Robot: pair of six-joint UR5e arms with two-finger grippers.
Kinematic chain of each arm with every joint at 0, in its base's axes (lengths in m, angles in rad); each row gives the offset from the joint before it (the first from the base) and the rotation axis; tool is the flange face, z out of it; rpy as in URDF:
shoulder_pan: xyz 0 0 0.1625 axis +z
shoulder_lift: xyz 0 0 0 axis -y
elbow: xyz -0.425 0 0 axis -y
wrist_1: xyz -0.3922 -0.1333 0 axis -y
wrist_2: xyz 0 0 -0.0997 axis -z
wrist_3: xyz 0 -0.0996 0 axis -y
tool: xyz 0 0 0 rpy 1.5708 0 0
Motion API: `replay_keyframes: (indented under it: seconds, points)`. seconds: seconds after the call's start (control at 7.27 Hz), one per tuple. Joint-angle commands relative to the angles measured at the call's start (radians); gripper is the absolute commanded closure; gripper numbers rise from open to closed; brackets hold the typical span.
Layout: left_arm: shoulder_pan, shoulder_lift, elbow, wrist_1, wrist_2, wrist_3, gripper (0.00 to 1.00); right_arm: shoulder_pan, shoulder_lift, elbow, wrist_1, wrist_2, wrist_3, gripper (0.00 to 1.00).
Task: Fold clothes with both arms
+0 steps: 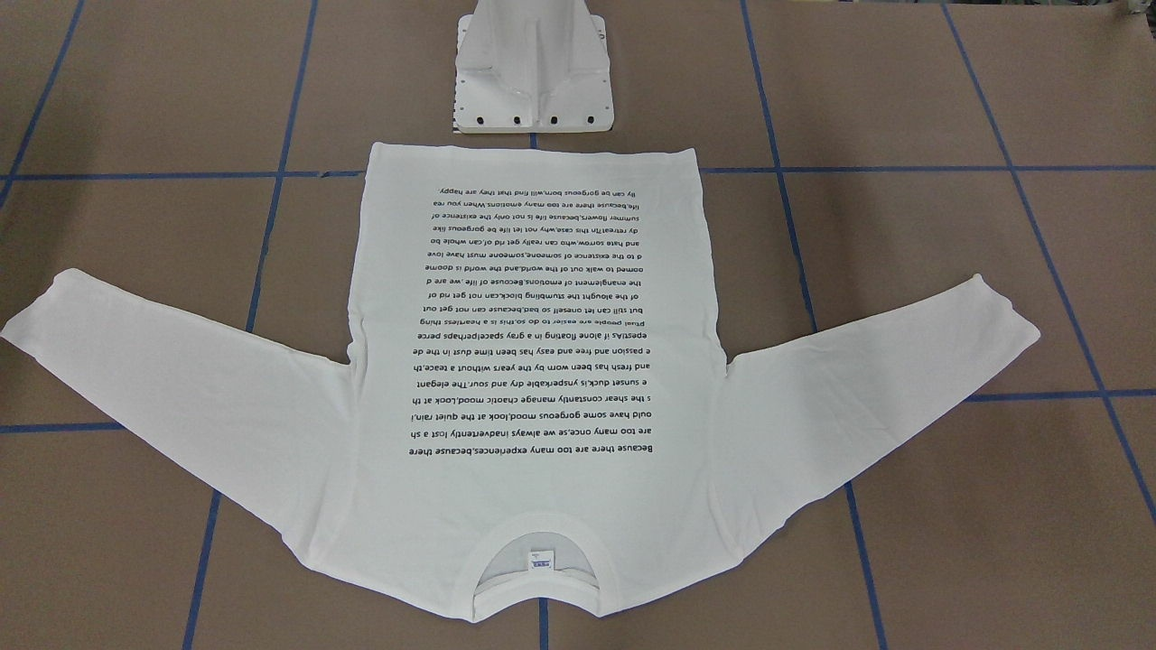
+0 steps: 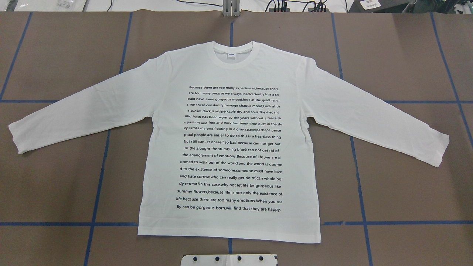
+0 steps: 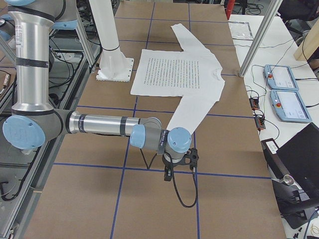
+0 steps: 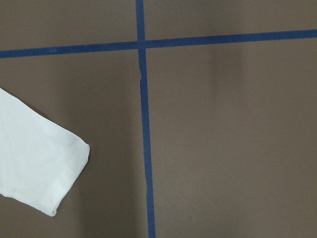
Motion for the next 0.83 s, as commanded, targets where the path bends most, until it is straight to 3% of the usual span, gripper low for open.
replay_keyframes:
  seconds: [0.0,0.41,0.69]
  points:
    - [0.001,0.001,0.004,-0.008,0.000,0.000,0.00,0.000,0.009,-0.005,0.003,0.001,0.008,0.00]
    - [0.001,-0.008,-0.031,-0.012,0.001,0.000,0.00,-0.001,0.028,-0.011,0.014,0.002,0.012,0.00]
    - [0.002,-0.028,-0.082,-0.030,-0.002,-0.004,0.00,-0.007,0.032,-0.028,0.148,0.002,0.012,0.00]
